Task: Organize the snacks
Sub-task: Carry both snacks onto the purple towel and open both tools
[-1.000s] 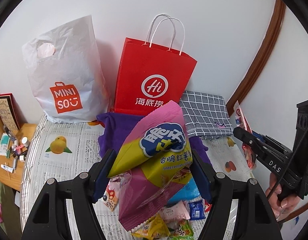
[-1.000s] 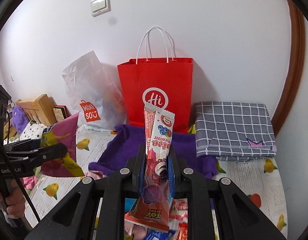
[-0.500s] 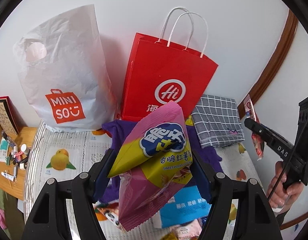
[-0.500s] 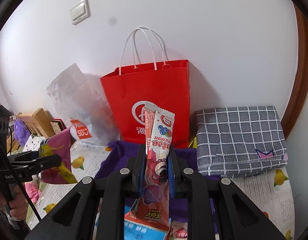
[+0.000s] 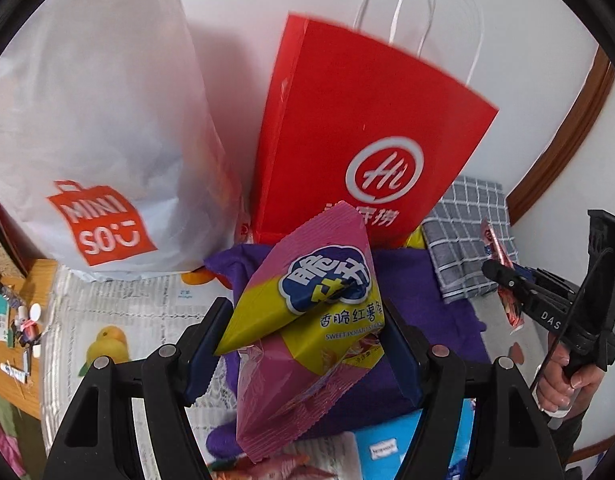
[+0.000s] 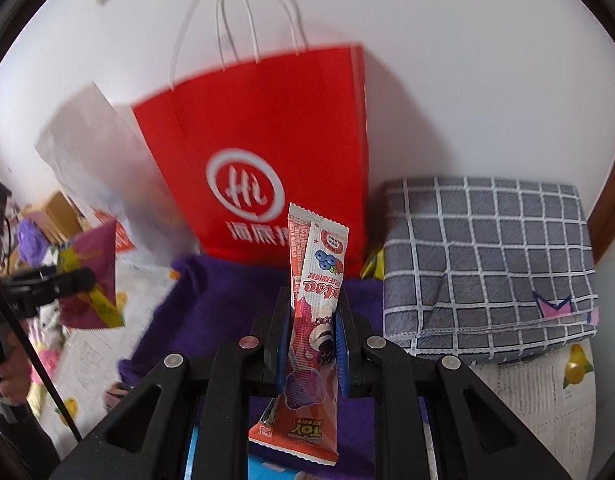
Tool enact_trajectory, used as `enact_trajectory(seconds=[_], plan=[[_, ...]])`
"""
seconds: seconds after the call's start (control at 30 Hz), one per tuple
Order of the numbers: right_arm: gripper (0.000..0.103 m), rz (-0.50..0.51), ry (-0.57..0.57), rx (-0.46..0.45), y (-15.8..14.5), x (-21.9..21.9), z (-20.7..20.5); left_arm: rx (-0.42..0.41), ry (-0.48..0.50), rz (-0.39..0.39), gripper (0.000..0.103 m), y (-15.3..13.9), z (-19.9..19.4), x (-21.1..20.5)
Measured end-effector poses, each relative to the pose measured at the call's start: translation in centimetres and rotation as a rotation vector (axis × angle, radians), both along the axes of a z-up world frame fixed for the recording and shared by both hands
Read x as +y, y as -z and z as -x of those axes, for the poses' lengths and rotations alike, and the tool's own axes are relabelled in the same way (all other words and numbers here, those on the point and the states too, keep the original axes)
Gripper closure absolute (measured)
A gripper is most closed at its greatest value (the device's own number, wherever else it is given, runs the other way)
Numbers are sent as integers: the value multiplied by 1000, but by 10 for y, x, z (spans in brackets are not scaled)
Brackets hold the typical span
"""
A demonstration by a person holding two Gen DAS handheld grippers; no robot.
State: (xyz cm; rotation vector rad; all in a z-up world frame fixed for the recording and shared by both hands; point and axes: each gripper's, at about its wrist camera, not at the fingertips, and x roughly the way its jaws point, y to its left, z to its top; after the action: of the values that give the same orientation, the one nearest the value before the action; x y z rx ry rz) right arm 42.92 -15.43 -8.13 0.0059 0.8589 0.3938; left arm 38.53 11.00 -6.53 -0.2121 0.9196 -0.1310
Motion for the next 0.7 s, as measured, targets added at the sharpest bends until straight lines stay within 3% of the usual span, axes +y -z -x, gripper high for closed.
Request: enact_trajectory(seconds=[0.43, 0.7], plan=[[84, 93, 3, 236, 81, 3, -41, 188, 80, 12, 32, 69, -56, -24], [83, 113, 1, 293, 102, 13, -44, 239, 63, 26, 32, 92, -66, -23]])
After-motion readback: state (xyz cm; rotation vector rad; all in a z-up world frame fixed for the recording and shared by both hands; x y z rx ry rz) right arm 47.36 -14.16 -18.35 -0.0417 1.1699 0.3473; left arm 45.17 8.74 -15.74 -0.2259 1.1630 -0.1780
